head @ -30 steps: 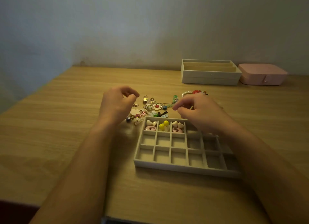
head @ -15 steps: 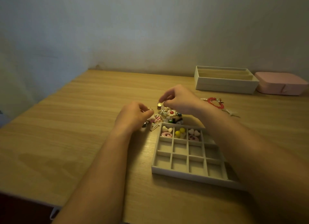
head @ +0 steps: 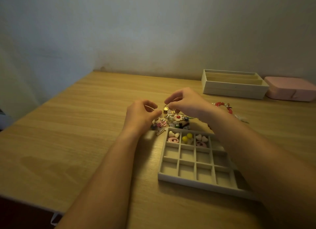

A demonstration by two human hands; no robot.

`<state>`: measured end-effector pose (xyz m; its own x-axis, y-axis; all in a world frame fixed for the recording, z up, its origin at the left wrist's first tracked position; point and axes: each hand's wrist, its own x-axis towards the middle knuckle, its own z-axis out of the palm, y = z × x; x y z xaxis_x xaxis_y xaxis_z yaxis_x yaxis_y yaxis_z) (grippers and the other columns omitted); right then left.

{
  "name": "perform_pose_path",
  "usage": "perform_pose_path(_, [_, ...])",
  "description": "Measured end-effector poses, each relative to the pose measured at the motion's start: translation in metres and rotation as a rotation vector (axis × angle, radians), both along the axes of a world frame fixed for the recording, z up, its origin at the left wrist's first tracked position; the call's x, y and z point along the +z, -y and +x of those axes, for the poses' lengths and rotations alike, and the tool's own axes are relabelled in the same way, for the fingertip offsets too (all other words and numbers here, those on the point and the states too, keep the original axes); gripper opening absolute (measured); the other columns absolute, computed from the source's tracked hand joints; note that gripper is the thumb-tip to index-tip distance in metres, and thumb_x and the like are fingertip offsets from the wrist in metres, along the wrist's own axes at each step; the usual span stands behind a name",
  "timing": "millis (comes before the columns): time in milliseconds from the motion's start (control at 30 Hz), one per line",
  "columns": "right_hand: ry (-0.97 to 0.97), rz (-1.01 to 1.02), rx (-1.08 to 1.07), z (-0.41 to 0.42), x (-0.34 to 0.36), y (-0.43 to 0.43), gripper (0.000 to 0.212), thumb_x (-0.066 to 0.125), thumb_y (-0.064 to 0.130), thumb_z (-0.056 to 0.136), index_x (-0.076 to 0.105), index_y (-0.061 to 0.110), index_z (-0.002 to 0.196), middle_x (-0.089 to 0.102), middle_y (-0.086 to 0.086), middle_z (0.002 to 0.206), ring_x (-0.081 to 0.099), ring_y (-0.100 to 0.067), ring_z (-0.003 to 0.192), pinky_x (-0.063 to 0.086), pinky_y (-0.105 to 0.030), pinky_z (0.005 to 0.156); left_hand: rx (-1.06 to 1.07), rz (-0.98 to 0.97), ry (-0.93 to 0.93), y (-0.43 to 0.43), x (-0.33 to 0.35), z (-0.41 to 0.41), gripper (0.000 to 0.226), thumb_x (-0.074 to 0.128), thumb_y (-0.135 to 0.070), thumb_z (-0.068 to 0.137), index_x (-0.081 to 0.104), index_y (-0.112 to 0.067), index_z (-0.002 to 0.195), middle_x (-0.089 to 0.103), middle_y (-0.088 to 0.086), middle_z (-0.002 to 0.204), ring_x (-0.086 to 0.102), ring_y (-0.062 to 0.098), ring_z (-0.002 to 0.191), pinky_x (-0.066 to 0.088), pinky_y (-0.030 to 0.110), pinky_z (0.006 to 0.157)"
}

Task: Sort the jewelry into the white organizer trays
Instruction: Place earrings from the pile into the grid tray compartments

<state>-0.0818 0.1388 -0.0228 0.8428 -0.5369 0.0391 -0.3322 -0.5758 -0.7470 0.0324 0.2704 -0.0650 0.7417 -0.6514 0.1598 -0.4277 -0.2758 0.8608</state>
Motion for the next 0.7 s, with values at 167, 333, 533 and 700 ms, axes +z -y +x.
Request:
perform_pose_path(167, [0.037, 0.049, 0.046, -0.020, 0.010, -0.007, 0.017, 0.067, 0.029, 0.097, 0.069, 0.027, 0.113, 0.071, 0.006, 0.100, 0.069, -0.010, 0.090, 0.056, -0.022, 0.069, -0.146, -0.270, -0.200, -0.004, 0.014, -0.018, 0.010, 0.078, -0.013, 0.085, 0.074, -0.015, 0.094, 0.077, 0.004, 0.081, 0.073, 0.015, 0.072, 0.058, 0.023, 0.065])
perform_pose_path(333, [0.135, 0.143, 0.002, -0.046, 0.015, -0.010, 0.016, 0.073, 0.022, 0.093, 0.070, 0.019, 0.108, 0.076, 0.001, 0.089, 0.075, -0.012, 0.081, 0.061, -0.025, 0.069, -0.314, -0.386, -0.346, -0.003, 0.022, -0.036, 0.020, 0.076, -0.008, 0.085, 0.075, -0.003, 0.104, 0.077, 0.014, 0.089, 0.073, 0.019, 0.077, 0.058, 0.024, 0.070])
perform_pose_path(533, [0.308, 0.434, -0.060, -0.080, 0.019, -0.013, 0.018, 0.073, 0.008, 0.090, 0.071, 0.008, 0.108, 0.078, -0.009, 0.090, 0.077, -0.021, 0.081, 0.062, -0.027, 0.069, -0.395, -0.328, -0.350, 0.002, 0.022, -0.052, 0.028, 0.050, -0.029, 0.104, 0.070, -0.012, 0.109, 0.076, -0.001, 0.093, 0.068, 0.014, 0.086, 0.053, 0.028, 0.072])
perform_pose_path(700, [0.446, 0.697, -0.032, -0.096, 0.017, -0.014, 0.020, 0.067, 0.003, 0.091, 0.065, 0.006, 0.111, 0.077, -0.014, 0.095, 0.076, -0.027, 0.085, 0.062, -0.031, 0.069, -0.554, -0.231, -0.458, 0.005, 0.022, -0.067, 0.040, 0.037, -0.036, 0.106, 0.062, -0.010, 0.123, 0.073, 0.009, 0.095, 0.069, 0.022, 0.089, 0.051, 0.038, 0.081])
